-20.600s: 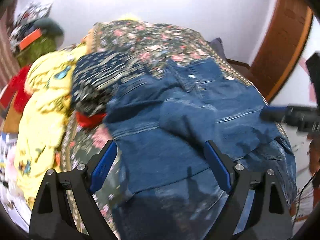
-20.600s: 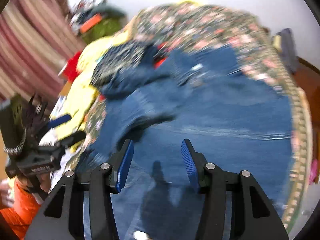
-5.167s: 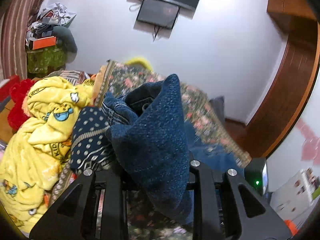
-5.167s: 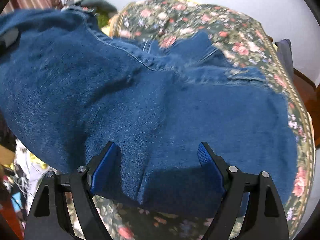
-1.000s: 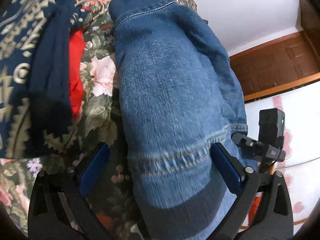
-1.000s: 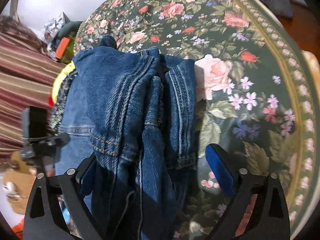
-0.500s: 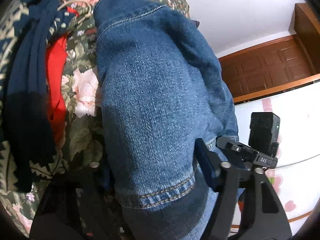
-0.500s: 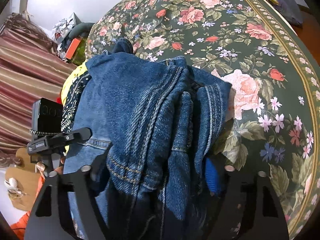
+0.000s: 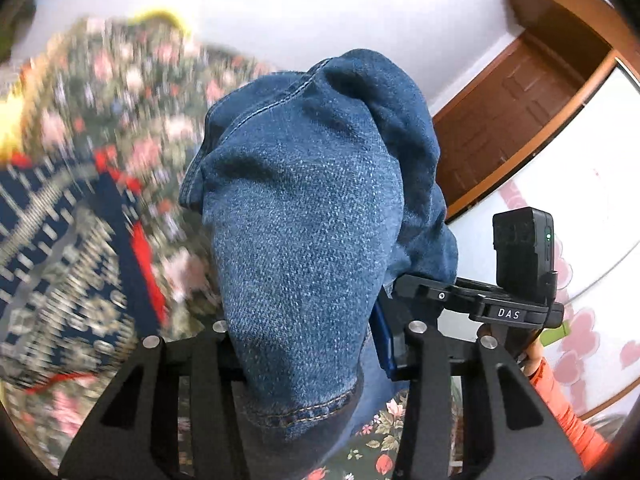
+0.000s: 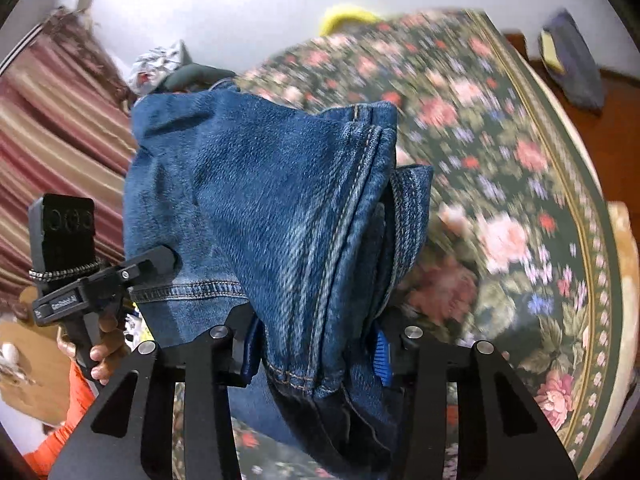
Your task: Fold large clothes
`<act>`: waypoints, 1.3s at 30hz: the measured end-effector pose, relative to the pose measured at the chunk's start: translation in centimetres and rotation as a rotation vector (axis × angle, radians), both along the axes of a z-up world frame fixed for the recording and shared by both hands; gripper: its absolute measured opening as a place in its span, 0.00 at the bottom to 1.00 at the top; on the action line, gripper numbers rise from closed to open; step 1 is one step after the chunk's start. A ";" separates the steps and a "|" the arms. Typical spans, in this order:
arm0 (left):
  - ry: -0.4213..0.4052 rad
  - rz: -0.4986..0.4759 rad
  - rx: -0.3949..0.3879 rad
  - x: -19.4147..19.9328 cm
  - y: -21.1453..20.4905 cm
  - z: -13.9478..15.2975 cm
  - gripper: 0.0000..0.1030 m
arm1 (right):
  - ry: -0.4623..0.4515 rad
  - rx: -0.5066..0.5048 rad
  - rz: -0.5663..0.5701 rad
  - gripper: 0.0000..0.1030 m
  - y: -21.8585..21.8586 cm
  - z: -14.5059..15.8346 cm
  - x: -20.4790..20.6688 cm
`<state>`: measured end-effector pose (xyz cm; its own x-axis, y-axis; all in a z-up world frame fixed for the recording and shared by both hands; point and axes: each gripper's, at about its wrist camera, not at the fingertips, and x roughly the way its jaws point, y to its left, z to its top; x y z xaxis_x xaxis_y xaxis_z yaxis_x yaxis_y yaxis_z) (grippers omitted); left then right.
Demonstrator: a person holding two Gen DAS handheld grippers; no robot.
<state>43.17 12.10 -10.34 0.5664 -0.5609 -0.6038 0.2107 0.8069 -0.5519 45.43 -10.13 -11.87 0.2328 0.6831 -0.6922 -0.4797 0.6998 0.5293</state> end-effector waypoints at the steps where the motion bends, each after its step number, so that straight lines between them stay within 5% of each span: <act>1: -0.020 0.008 0.005 -1.2 0.7 0.6 0.43 | -0.019 0.011 0.004 0.39 0.8 1.2 -0.3; 8: -0.148 0.094 0.015 -4.7 8.4 6.4 0.43 | -0.133 0.087 0.043 0.39 6.2 6.4 -2.3; 16: -0.150 0.191 0.063 -6.4 15.2 7.7 0.43 | -0.103 0.130 0.088 0.39 13.4 5.4 -1.8; 20: -0.070 0.231 0.056 -4.9 19.1 5.2 0.43 | -0.036 0.119 0.103 0.39 16.8 2.6 -0.1; 30: 0.179 0.330 0.027 3.3 25.3 -7.3 0.45 | 0.158 0.041 0.085 0.39 22.4 -6.7 6.2; 39: 0.220 0.338 0.017 4.3 26.8 -10.5 0.59 | 0.086 -0.058 0.105 0.55 23.4 -7.4 6.3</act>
<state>47.47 38.87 -20.84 0.5739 -0.3540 -0.7385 -0.1898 0.8197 -0.5405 51.69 13.29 -19.28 0.1006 0.6591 -0.7453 -0.5062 0.6788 0.5320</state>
